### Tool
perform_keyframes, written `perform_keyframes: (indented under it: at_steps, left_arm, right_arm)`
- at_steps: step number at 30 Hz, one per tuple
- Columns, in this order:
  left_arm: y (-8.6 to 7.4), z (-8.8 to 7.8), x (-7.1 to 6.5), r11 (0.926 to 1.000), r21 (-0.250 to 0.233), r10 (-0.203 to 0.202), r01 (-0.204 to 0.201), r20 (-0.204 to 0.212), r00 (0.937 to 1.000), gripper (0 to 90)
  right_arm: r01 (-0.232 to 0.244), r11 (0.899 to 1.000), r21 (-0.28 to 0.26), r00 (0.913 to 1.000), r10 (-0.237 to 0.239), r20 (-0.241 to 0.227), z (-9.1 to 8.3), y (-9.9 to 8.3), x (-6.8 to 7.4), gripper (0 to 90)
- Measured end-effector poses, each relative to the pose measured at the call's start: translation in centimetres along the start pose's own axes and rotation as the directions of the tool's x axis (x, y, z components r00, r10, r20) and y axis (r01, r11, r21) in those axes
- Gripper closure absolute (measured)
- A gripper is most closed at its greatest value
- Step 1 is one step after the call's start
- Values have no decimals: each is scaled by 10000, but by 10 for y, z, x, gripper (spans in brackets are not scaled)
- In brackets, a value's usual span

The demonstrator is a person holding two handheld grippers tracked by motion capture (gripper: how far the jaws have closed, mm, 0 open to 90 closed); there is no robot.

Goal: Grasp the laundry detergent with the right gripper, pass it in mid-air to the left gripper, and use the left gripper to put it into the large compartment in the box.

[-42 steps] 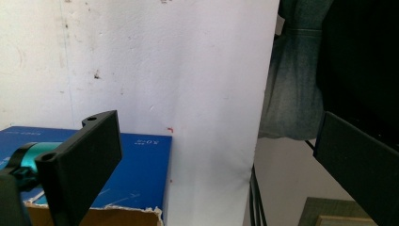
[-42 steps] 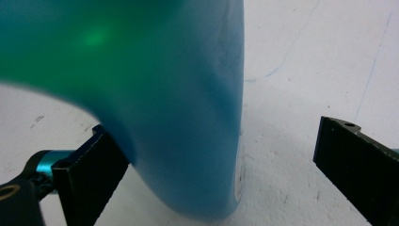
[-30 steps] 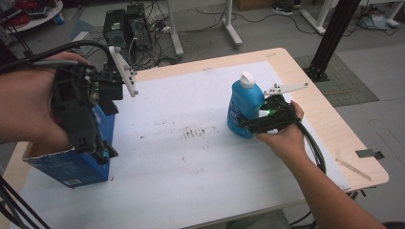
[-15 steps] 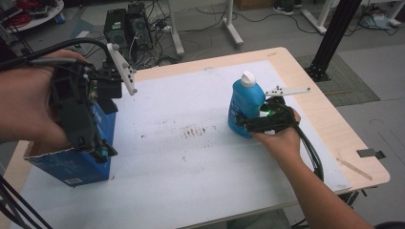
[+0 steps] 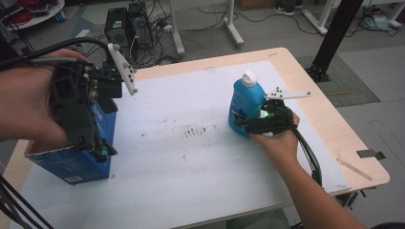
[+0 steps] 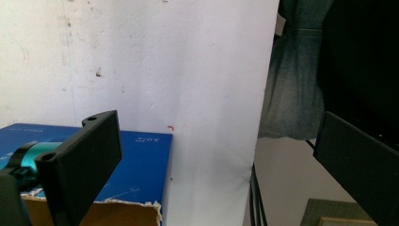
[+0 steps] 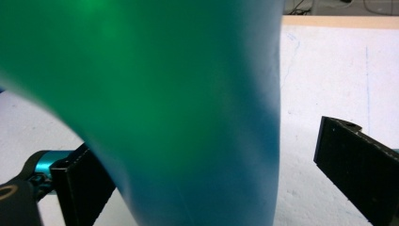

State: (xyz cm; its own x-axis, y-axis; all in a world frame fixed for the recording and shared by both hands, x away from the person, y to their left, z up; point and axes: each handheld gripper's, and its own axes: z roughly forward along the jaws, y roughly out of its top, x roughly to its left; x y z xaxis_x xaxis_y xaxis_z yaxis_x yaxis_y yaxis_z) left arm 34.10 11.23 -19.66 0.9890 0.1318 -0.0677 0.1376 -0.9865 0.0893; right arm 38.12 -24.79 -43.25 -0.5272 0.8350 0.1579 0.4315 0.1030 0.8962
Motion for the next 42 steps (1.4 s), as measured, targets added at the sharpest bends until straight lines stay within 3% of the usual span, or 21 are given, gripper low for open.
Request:
perform_keyframes:
  at_steps: [7, 8, 42]
  left_arm:
    - [0, 0, 1, 10000, 28, 25, -25, 29, 10000, 17]
    - [0, 0, 1, 10000, 22, 33, -33, 14, 10000, 17]
    - [-4, 1, 5, 9999, 21, -114, 114, 51, 9999, 17]
  right_arm:
    - [153, 9995, -268, 9997, -149, 172, 1, -1, 2, 90]
    - [243, 9986, -464, 9997, -239, 80, 0, -1, 3, 154]
    - [577, 9965, -612, 9977, -554, 384, 3, -3, 6, 260]
